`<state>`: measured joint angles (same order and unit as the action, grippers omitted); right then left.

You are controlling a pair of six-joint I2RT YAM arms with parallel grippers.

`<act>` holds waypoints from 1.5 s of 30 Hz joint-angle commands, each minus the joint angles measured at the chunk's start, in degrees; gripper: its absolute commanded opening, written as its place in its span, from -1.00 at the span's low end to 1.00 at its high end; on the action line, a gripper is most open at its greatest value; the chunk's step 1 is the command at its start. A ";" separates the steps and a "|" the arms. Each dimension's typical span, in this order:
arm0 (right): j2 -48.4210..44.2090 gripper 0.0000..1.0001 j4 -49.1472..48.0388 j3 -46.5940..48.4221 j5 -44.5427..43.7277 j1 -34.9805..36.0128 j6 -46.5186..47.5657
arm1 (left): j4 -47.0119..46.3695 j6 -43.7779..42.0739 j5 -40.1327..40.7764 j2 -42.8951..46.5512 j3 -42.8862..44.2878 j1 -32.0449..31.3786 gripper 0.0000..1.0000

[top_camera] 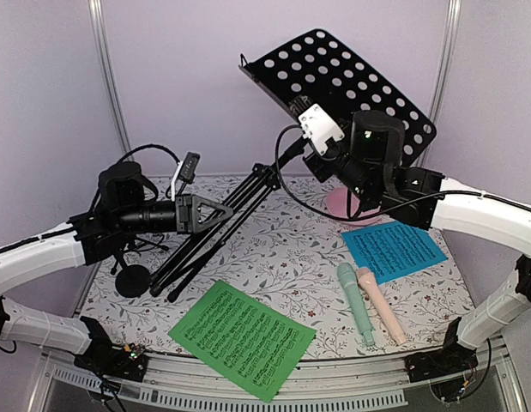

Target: Pack up the instrument practice props

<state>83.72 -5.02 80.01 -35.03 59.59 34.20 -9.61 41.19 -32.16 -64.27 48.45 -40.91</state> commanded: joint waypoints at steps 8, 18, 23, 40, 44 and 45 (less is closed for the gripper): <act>6.19 -1.00 -1.31 -8.44 21.47 5.63 -20.08 | -6.22 8.09 19.80 4.43 -12.81 -1.88 -1.00; 10.24 -1.00 -2.60 -9.77 26.27 1.72 -24.39 | -3.32 5.40 28.77 -0.64 -11.13 -4.59 -1.00; 15.21 -1.00 -3.23 -7.40 26.63 -1.24 -27.04 | 0.00 1.01 35.33 -7.16 -5.49 -4.61 -1.00; 32.96 -1.00 -3.13 10.68 26.22 -6.99 -38.87 | 15.24 -26.66 39.24 -24.32 18.85 4.01 -1.00; 37.68 -1.00 0.86 17.83 24.55 -7.52 -40.57 | 20.52 -28.57 37.57 -27.23 23.87 6.17 -1.00; 38.22 -1.00 1.64 18.58 24.45 -7.77 -41.24 | 21.34 -28.34 36.89 -27.19 24.40 6.12 -1.00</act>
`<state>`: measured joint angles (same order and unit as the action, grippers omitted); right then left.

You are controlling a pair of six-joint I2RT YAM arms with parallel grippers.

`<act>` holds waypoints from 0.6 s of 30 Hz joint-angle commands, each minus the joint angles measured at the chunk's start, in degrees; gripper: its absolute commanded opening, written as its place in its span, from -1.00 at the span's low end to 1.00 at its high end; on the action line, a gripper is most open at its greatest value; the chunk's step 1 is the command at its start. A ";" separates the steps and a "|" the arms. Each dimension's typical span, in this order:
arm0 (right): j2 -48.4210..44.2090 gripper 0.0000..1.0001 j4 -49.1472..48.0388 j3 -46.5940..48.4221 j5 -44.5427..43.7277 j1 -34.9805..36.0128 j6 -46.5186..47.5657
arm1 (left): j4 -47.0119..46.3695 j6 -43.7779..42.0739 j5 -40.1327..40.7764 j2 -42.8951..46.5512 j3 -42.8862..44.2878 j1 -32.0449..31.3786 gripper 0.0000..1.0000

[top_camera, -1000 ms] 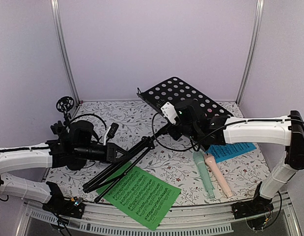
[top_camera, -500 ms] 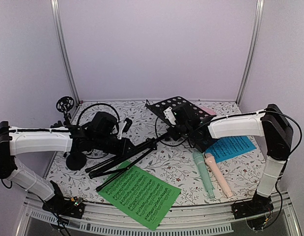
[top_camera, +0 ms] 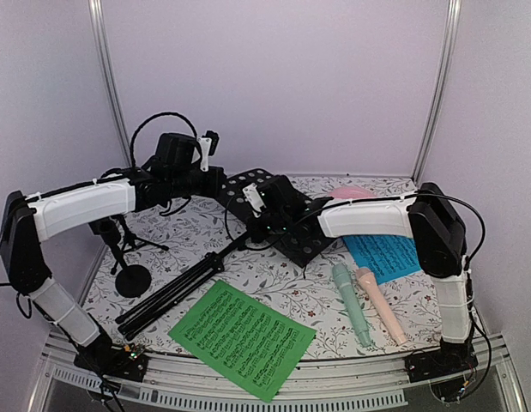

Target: Pack up the instrument practice props

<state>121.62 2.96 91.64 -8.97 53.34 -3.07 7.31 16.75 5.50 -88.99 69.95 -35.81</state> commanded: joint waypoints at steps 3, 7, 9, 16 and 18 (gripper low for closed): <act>0.33 -0.90 -6.10 6.46 -1.41 -2.48 -4.89 | 3.12 -1.74 -3.32 -0.13 0.86 0.77 -1.00; -0.02 -0.52 -6.12 5.54 0.17 -3.32 -5.18 | 1.76 1.08 -3.89 2.14 -2.62 0.35 -1.00; -0.57 -0.35 -6.01 5.48 1.70 -3.47 -4.95 | 1.85 1.74 -3.99 2.77 -3.33 0.10 -0.94; -9.25 0.24 -4.88 4.33 5.91 -3.72 -1.29 | 4.90 2.80 -3.19 5.97 -3.31 -0.86 -0.17; -14.04 0.42 -4.66 1.81 6.83 -4.10 0.26 | 6.50 3.01 -2.31 7.50 -3.71 -1.29 0.10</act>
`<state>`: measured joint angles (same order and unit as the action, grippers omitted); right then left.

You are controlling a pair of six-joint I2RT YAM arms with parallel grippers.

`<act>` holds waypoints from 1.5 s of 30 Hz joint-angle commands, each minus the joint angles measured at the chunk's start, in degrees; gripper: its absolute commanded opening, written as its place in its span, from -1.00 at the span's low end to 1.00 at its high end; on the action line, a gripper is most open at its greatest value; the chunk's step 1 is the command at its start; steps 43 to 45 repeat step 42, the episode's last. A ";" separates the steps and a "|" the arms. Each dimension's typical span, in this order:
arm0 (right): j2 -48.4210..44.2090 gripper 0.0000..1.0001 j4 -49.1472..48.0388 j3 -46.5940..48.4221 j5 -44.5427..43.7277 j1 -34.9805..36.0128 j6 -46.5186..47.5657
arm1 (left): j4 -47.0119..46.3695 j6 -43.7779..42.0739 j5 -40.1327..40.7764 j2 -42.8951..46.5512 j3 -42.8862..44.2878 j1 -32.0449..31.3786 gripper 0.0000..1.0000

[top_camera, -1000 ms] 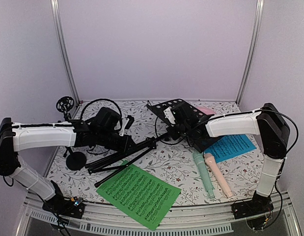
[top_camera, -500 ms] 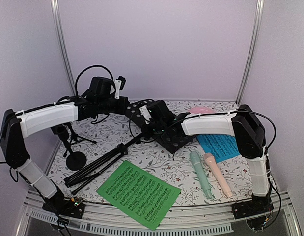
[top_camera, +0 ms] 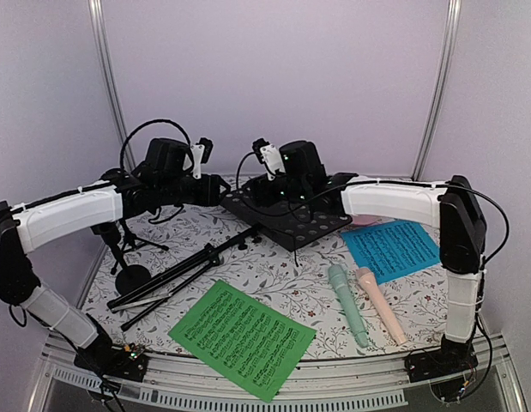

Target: Pack up the instrument practice props

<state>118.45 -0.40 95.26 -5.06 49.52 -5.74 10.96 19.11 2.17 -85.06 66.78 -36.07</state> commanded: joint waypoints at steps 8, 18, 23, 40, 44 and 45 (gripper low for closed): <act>-31.45 0.98 4.44 -14.98 3.59 -6.29 2.44 | 11.56 -0.60 8.70 12.02 -0.32 -1.94 0.98; -60.58 0.98 12.29 -38.30 -5.99 -14.87 -6.58 | 19.08 -5.24 19.26 23.90 0.51 -1.34 0.99; -70.11 0.98 15.77 -45.78 -9.77 -14.89 -15.27 | 19.57 -5.61 23.37 27.97 -0.88 -0.83 0.99; -74.38 0.98 20.88 -48.26 -9.58 -14.89 -24.05 | 17.25 -4.43 21.98 27.52 -1.84 -0.57 0.99; -74.63 0.98 20.86 -48.24 -9.20 -14.89 -23.85 | 17.25 -3.87 21.57 27.62 -2.15 -0.57 0.99; -74.63 0.98 20.86 -48.24 -9.20 -14.89 -23.85 | 17.25 -3.87 21.57 27.62 -2.15 -0.57 0.99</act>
